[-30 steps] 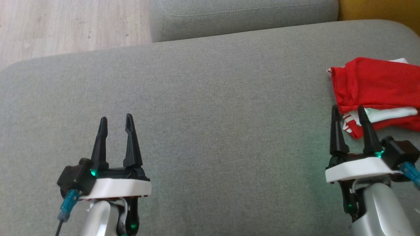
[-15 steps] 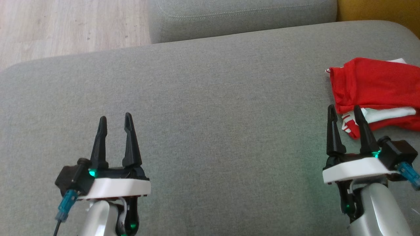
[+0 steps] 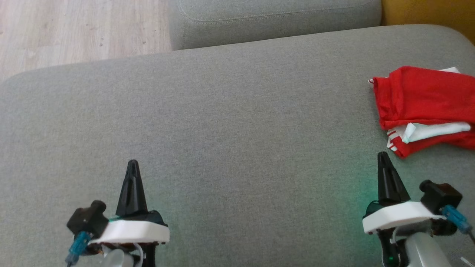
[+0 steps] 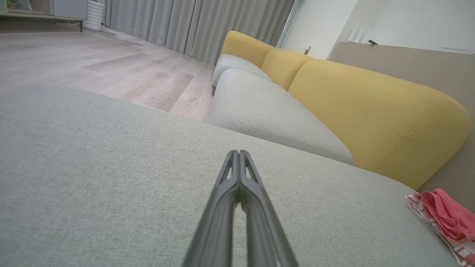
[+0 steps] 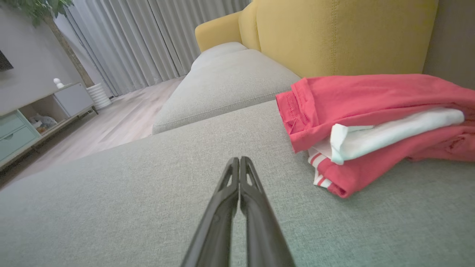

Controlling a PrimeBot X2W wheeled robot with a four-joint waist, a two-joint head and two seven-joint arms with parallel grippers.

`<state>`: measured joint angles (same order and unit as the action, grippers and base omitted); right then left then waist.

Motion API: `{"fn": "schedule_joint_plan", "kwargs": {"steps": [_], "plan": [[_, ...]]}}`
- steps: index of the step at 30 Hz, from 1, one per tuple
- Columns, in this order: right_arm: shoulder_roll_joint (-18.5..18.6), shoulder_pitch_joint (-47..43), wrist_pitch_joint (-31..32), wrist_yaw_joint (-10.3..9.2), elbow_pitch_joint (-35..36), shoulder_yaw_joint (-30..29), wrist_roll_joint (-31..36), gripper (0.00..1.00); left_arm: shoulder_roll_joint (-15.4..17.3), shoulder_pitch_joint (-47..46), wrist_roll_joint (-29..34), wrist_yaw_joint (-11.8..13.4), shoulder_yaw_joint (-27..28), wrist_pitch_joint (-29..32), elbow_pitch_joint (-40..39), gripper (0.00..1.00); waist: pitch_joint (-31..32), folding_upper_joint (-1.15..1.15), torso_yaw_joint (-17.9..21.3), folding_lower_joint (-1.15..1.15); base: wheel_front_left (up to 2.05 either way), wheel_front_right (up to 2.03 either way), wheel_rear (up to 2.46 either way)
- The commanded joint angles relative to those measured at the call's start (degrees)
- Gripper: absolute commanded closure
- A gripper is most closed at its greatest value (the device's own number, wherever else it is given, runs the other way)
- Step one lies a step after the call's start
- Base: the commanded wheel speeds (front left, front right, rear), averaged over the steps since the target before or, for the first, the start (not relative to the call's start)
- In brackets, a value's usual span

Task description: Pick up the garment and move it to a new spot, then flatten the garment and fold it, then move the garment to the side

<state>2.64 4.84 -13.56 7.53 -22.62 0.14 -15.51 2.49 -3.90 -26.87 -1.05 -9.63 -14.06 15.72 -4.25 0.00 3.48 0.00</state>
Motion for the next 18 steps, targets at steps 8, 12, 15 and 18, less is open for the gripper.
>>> {"fn": "schedule_joint_plan", "kwargs": {"steps": [8, 12, 15, 18], "plan": [[0.2, 2.4, 1.5, 0.0, 2.4, -0.6, -5.7, 1.0, 0.2, -2.5, -4.8, -0.6, 1.4, 1.4, -1.8, 1.0, 0.3, 0.0, -0.2, 0.0, 0.0, 0.0, 0.0], [0.2, 2.3, 2.1, -0.01, 2.7, -0.8, -8.2, 1.0, 0.3, -2.5, -7.0, -0.9, 1.8, 2.1, -1.8, 1.0, 0.4, 0.0, -0.3, 0.0, 0.0, 0.0, 0.0], [0.2, 2.3, 2.6, -0.01, 2.8, -1.0, -10.1, 1.0, 0.3, -2.5, -8.7, -1.0, 2.2, 2.5, -1.8, 1.0, 0.5, 0.0, -0.4, 0.0, 0.0, 0.0, 0.0], [0.2, 2.3, 3.1, -0.01, 3.0, -1.1, -12.0, 1.0, 0.3, -2.5, -10.3, -1.2, 2.5, 3.0, -1.8, 1.0, 0.6, 0.0, -0.5, 0.0, 0.0, 0.0, 0.0]]}}
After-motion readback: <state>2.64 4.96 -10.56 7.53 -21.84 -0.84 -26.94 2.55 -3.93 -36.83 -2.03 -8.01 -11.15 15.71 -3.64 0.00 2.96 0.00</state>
